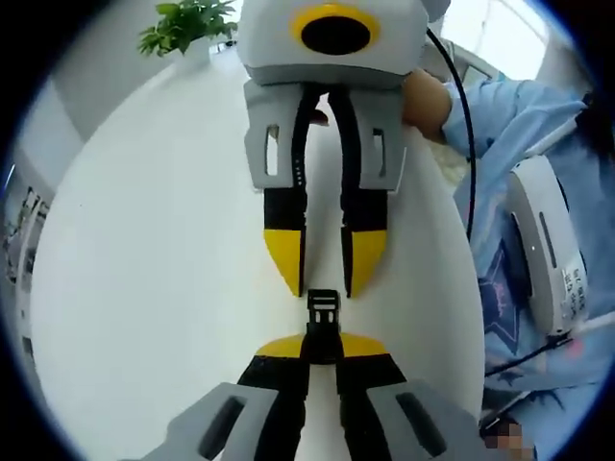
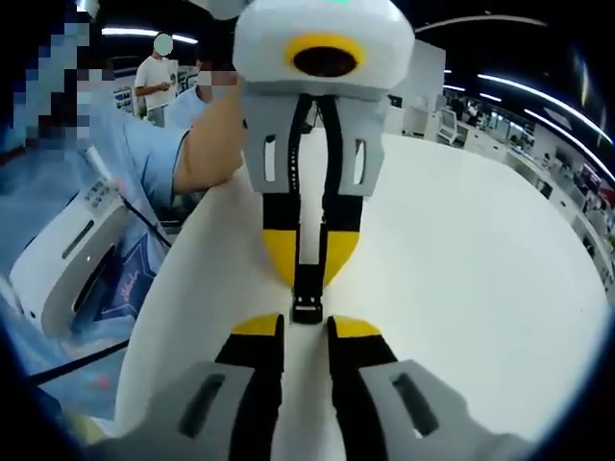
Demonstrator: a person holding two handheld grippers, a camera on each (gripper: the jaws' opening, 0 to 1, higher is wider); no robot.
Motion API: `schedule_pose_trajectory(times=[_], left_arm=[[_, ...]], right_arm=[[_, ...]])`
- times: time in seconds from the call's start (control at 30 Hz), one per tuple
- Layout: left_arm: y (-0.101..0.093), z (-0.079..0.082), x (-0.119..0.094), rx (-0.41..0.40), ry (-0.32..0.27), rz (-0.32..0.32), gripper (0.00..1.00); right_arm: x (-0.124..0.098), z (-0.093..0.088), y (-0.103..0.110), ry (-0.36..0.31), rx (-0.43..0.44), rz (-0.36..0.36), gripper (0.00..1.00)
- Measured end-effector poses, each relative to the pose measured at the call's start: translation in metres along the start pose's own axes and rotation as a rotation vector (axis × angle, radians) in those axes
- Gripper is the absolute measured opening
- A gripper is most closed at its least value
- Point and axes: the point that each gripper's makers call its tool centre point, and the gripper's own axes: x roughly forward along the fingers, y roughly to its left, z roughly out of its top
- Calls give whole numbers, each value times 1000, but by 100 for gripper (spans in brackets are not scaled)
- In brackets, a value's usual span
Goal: Snap the two parts of the plastic buckle together until the buckle closes and remains connected.
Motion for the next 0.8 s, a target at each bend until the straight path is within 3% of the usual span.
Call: schedule_pose_trajectory(times=[0.17,0.27,0.8], left_arm=[[-1,0,0,-6,-8,6,9],[3,0,-2,-9,-10,5,9],[6,-2,-7,-11,1,1,9]], right_arm=[[-4,-3,1,20,-6,-2,11],[-5,-3,1,22,-39,6,0],[-6,-4,-3,31,13,-13,0]])
